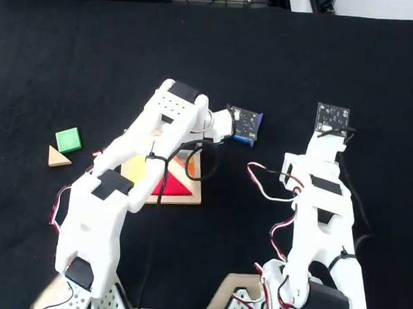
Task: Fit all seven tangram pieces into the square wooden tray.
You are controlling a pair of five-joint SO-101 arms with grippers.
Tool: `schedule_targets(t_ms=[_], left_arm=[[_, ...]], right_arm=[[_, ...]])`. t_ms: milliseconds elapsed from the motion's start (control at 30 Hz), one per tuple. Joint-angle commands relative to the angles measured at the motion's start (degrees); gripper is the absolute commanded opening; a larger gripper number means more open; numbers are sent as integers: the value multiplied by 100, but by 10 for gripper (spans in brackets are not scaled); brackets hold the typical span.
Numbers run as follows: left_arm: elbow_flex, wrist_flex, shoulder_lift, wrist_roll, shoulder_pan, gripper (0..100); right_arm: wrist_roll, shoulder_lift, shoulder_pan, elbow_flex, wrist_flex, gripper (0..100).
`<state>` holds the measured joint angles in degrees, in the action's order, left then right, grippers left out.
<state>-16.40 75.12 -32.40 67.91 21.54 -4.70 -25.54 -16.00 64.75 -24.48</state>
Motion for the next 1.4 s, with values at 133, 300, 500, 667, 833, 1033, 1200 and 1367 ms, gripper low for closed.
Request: schedule_targets(t_ms=[133, 300, 500, 667, 833, 1033, 1200, 1367], left_arm=[[-207, 1899, 2207, -123, -620, 183], [567, 2426, 3745, -1837, -1473, 184], [3099, 1732, 5486, -2752, -3231, 181], [6026, 730, 8053, -2787, -4646, 185], [8259, 26, 10681, -3279, -5596, 185], [9077, -176, 11692, -3719, -5596, 185], [9771, -1002, 11710, -4607, -5622, 185], [10281, -1407, 11710, -5099, -5648, 185]], right_arm=[[-9, -163, 97, -330, 53, 34], [-167, -163, 413, -321, 35, 35], [-1301, -207, 1187, -268, -70, 36], [-1820, -189, 1776, -1684, -1758, 38], [-1934, 110, 2831, -3451, -3393, 161], [-2505, 1165, 3938, -4655, -4079, 191], [-2875, 2105, 4589, -5015, -3947, 191], [-3218, 2976, 4888, -5226, -3736, 194]])
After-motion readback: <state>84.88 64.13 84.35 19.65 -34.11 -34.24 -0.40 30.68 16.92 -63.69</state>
